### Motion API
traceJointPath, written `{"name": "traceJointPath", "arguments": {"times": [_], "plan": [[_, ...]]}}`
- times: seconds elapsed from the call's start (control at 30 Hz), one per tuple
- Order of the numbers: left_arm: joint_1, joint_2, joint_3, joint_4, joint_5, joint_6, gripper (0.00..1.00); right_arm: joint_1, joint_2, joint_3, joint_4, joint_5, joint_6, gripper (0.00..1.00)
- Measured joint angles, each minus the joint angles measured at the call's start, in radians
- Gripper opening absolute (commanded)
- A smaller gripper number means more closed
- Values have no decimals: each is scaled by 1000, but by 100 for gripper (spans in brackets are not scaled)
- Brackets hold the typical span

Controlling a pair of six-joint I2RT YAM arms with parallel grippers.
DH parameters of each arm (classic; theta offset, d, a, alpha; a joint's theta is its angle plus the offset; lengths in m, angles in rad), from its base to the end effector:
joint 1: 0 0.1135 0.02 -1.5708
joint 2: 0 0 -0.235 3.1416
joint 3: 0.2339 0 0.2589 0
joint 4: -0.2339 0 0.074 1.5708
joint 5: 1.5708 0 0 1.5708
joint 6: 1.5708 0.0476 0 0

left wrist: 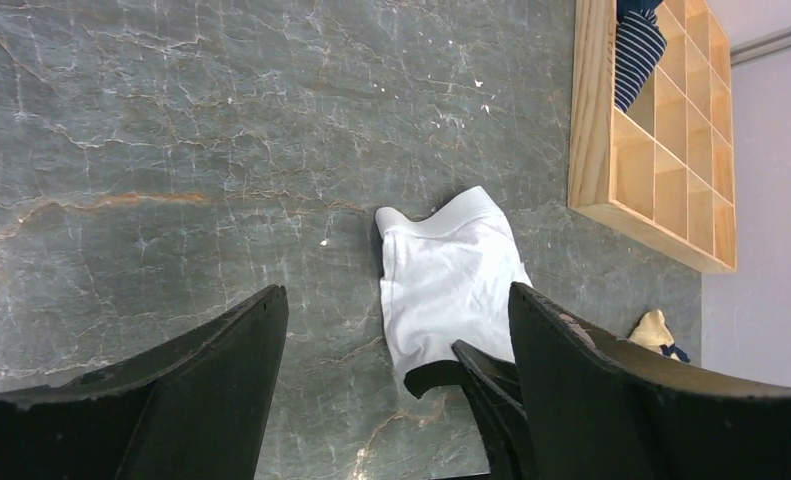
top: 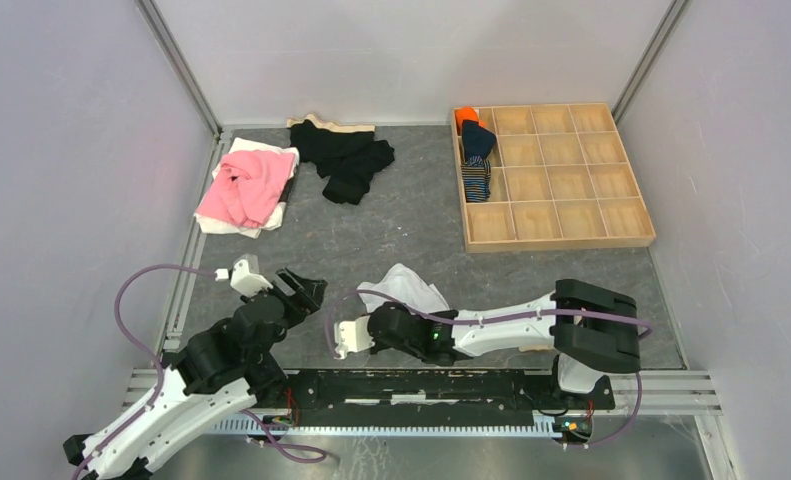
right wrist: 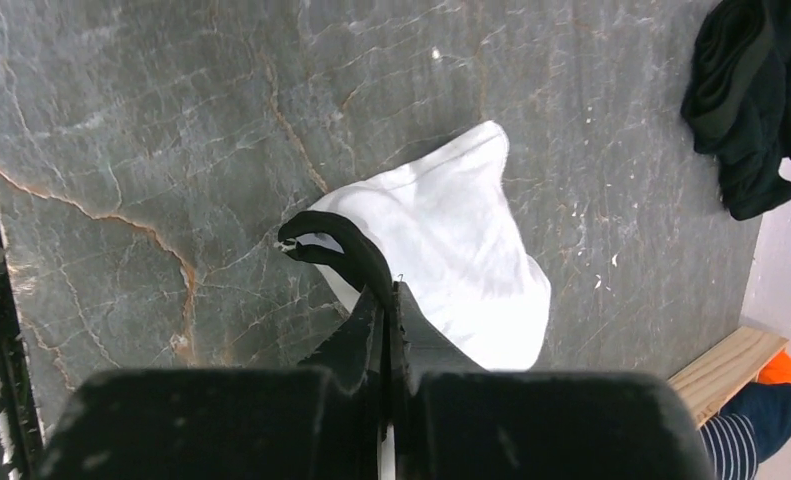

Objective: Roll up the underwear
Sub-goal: Flatten out the underwear at the center of the board.

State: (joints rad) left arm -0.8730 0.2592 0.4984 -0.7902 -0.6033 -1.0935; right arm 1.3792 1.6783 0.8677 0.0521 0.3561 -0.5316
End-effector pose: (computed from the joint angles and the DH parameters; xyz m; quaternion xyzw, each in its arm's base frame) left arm 0.0976 -0.0744 0.2324 -0.2358 0.8124 -0.2442 0.4742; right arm 0.0826 0.3388 0.1244 -0.6979 0.5791 0.0116 0.4213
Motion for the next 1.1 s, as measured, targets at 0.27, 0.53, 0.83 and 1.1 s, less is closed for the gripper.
{"name": "traceJointPath", "arguments": {"times": [0.27, 0.53, 0.83, 1.1], "plan": [[0, -73, 0, -50, -48, -39, 86, 0, -135, 62, -27, -107, 118, 0], [0, -116, 0, -74, -87, -69, 86, -40, -379, 37, 107, -152, 390, 0], [0, -55, 0, -34, -80, -66, 87, -420, -461, -242, 48, 40, 821, 43], [0, 17, -21, 54, -31, -48, 87, -444, -510, -275, -148, 159, 833, 72]]}}
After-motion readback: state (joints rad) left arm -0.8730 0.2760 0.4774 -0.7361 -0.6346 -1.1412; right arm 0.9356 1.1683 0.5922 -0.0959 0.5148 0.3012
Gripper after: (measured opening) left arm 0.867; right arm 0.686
